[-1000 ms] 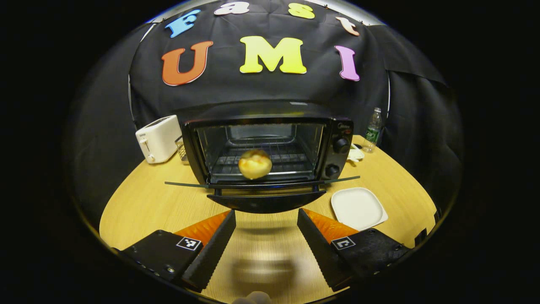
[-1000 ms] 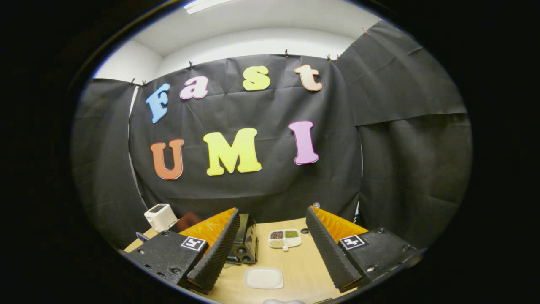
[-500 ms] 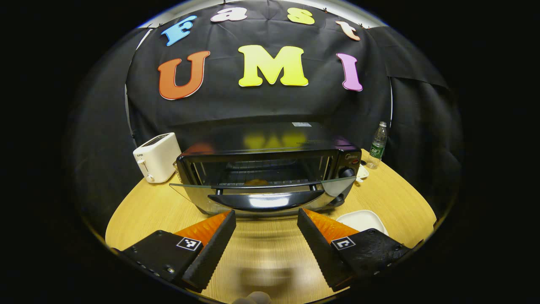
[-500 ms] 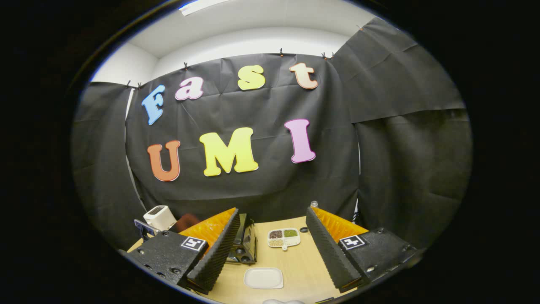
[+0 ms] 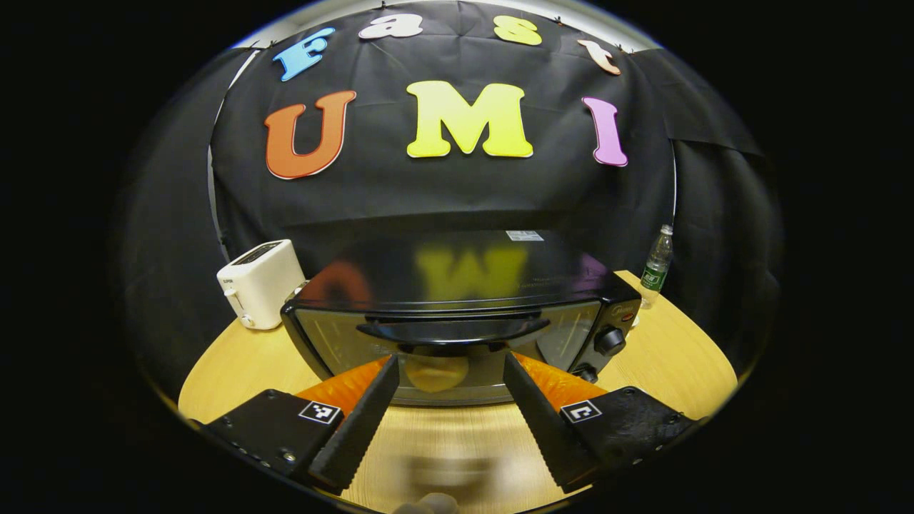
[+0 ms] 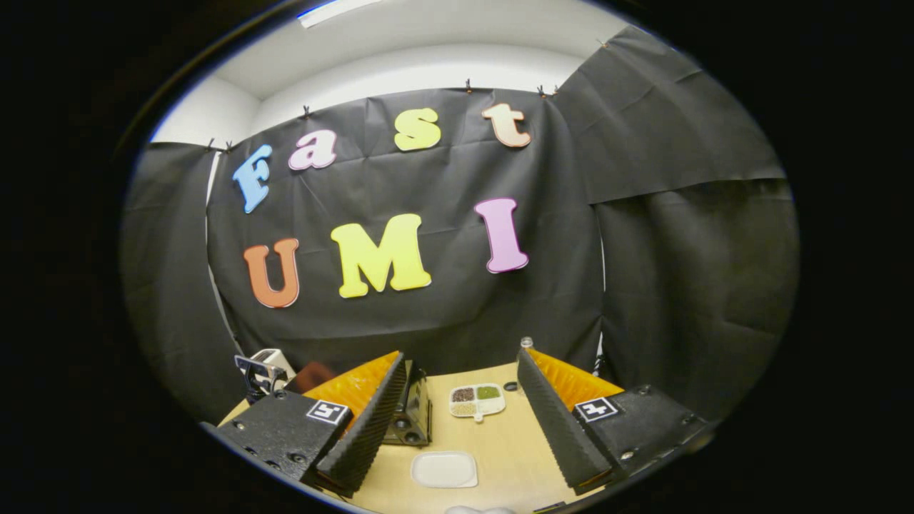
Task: Open the electric oven with the left hand, put the food in, and close the electric oven.
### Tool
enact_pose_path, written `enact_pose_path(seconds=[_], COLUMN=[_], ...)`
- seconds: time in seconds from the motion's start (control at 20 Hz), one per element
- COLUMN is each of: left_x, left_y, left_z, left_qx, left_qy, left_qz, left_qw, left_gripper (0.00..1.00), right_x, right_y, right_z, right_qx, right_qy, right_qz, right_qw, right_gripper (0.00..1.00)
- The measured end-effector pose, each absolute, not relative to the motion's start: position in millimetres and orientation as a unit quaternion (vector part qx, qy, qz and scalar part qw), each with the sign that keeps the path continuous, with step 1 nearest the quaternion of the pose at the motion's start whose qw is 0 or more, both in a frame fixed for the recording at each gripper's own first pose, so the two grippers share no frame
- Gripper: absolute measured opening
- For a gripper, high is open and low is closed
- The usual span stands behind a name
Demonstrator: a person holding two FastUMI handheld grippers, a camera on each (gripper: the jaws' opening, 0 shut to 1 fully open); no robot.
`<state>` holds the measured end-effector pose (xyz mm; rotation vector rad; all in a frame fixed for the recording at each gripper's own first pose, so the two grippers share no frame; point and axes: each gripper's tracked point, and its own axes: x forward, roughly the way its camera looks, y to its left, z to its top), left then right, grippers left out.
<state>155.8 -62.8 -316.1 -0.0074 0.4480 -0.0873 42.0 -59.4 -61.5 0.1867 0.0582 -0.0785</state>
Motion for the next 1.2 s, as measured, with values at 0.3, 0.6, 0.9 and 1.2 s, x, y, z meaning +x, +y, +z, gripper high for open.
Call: enact_pose_path(seconds=[0.3,0.6,0.9,1.2], left_x=[141.7,106.0,68.0,25.6], left_y=[-62.8,-54.2,-26.1,0.7], left_z=[-300.8,-220.6,-113.9,-27.0], left_qx=[-0.001,-0.002,-0.015,-0.029], left_qy=[0.211,0.147,0.081,0.016], left_qz=[-0.044,-0.05,-0.038,-0.028], left_qw=[0.977,0.988,0.996,0.999], left_gripper=[0.96,0.96,0.96,0.95], right_x=[43.4,45.2,38.9,29.5], right_y=[-56.0,-36.4,-14.4,-0.5], right_z=[-56.0,-26.6,-1.8,3.1], right_qx=[0.094,0.086,0.069,0.045], right_qy=[0.027,-0.001,-0.02,-0.016], right_qz=[-0.032,-0.007,0.006,0.008], right_qw=[0.995,0.996,0.997,0.999], right_gripper=[0.96,1.0,1.0,1.0])
